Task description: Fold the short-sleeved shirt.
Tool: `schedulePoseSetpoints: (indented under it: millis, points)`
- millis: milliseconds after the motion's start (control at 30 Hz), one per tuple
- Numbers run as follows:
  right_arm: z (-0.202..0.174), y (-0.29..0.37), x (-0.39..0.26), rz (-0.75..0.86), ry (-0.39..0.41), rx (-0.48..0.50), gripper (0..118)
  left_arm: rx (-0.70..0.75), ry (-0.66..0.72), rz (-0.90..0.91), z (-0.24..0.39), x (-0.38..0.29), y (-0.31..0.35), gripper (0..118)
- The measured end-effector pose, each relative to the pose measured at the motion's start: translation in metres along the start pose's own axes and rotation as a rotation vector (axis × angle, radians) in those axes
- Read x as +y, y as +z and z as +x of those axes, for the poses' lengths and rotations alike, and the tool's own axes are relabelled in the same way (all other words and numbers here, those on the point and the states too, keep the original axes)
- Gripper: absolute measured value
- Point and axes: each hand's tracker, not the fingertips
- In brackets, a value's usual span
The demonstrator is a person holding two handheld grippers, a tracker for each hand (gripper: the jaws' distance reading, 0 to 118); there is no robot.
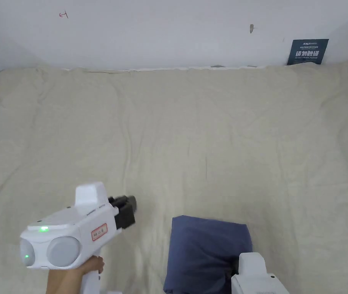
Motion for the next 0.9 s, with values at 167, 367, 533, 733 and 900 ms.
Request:
schedulePoseSetpoints:
  millis: [167,367,533,733,900]
  points:
    - [0.003,0.000,0.002,-0.010,0.009,0.014,2,-0.178,0.169,-0.253,-0.007,-0.030,-0.056,118]
    - [0.005,0.001,0.002,-0.012,0.001,0.026,2,-0.183,0.169,-0.422,-0.002,-0.053,-0.116,99]
    - [0.009,-0.001,0.003,-0.019,-0.013,0.042,2,-0.211,0.127,-0.456,0.014,-0.068,-0.129,54]
    - [0.011,0.003,0.014,-0.031,0.028,0.070,2,-0.178,0.126,-0.428,0.014,-0.066,-0.119,26]
    - [0.008,0.017,0.041,0.030,0.062,0.062,2,-0.175,0.109,-0.343,0.009,-0.050,-0.098,18]
